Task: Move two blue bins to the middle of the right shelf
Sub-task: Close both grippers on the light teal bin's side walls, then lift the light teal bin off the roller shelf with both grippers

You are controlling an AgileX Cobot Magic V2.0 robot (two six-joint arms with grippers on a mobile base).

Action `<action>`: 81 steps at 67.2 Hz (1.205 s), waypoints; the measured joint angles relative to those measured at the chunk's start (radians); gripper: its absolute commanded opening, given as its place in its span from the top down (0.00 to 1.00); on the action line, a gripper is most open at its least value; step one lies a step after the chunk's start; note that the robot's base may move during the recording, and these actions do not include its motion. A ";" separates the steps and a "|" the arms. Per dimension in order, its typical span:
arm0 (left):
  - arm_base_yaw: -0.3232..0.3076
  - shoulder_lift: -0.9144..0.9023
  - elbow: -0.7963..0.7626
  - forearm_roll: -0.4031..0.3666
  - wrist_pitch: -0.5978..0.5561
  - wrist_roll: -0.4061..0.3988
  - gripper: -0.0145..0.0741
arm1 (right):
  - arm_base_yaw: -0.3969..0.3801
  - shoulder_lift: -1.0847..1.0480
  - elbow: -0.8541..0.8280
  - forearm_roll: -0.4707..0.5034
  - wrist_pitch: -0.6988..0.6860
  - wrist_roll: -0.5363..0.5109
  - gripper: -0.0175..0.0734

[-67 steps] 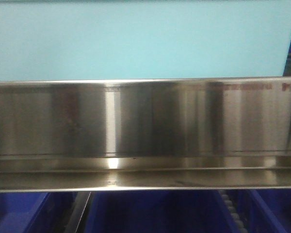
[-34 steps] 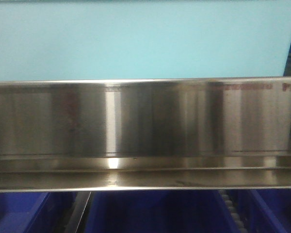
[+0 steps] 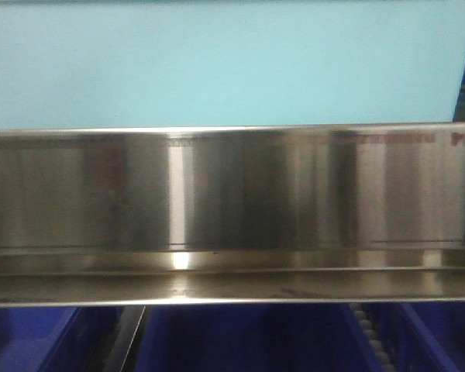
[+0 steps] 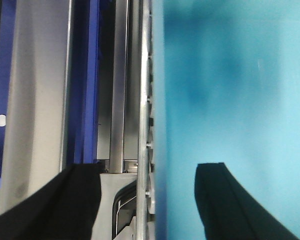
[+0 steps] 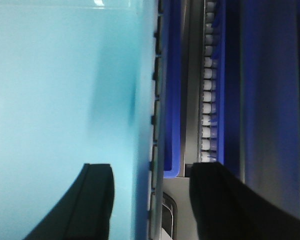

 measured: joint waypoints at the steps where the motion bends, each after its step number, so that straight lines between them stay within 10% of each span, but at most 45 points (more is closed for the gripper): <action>1: 0.000 0.000 0.000 0.000 0.000 0.000 0.47 | 0.000 0.000 0.000 0.000 0.000 0.000 0.53; 13: 0.000 0.000 0.000 0.000 0.000 0.000 0.59 | 0.000 0.004 0.000 0.000 0.000 0.000 0.57; 29: -0.002 0.000 0.000 -0.018 -0.006 0.000 0.96 | 0.002 0.004 0.000 0.020 -0.010 0.003 0.96; 81: -0.094 -0.010 -0.128 0.127 0.006 -0.074 0.96 | 0.026 -0.048 -0.088 -0.096 0.010 0.048 0.99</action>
